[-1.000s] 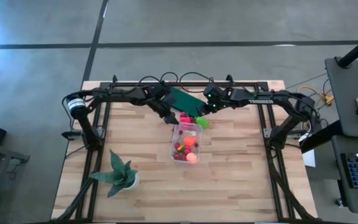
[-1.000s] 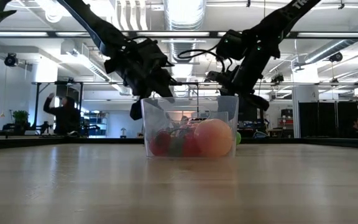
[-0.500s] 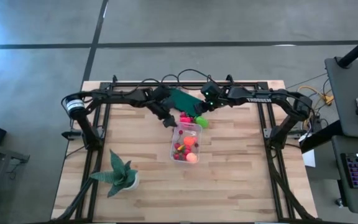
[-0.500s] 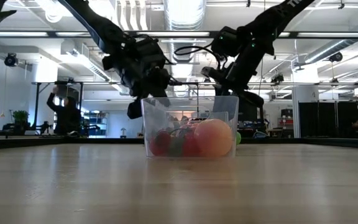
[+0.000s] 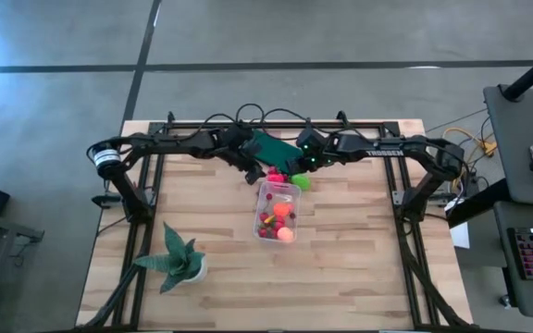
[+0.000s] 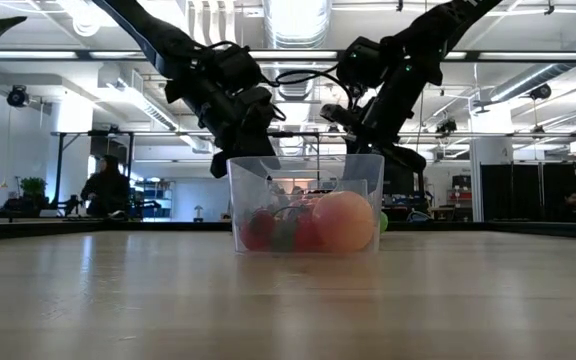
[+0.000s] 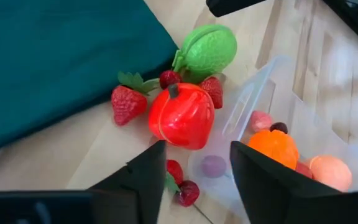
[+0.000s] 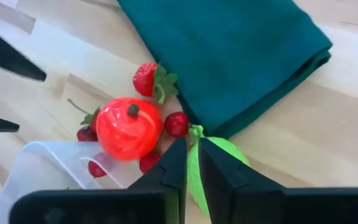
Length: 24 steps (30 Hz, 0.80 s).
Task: Pick and placing Produce into tupperware
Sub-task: Adjust the transparent bin
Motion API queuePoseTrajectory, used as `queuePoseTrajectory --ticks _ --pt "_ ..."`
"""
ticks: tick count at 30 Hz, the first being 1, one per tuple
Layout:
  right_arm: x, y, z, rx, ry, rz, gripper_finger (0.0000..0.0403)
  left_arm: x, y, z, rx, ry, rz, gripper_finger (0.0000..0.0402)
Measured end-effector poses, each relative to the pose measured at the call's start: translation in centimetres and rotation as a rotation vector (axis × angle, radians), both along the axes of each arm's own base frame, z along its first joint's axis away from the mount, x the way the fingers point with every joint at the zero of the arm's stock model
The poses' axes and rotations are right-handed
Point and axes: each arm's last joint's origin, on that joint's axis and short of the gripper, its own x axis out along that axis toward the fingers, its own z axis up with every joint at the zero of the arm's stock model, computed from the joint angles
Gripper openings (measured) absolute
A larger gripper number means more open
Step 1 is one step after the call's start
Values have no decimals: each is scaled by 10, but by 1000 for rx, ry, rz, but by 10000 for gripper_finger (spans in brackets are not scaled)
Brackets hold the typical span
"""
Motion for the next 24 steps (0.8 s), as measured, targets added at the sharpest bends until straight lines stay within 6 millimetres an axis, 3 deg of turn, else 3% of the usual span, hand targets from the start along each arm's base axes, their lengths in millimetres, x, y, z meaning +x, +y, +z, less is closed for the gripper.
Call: queuePoseTrajectory --ticks 7,17,24 --pt "0 0 0 -2 0 -1 29 0 1 -1 13 7 19 101" --pt "0 0 0 -1 0 1 29 10 -1 -31 -74 78 7 24" --pt "0 0 0 1 0 0 29 14 -11 -31 -104 56 -71 1"
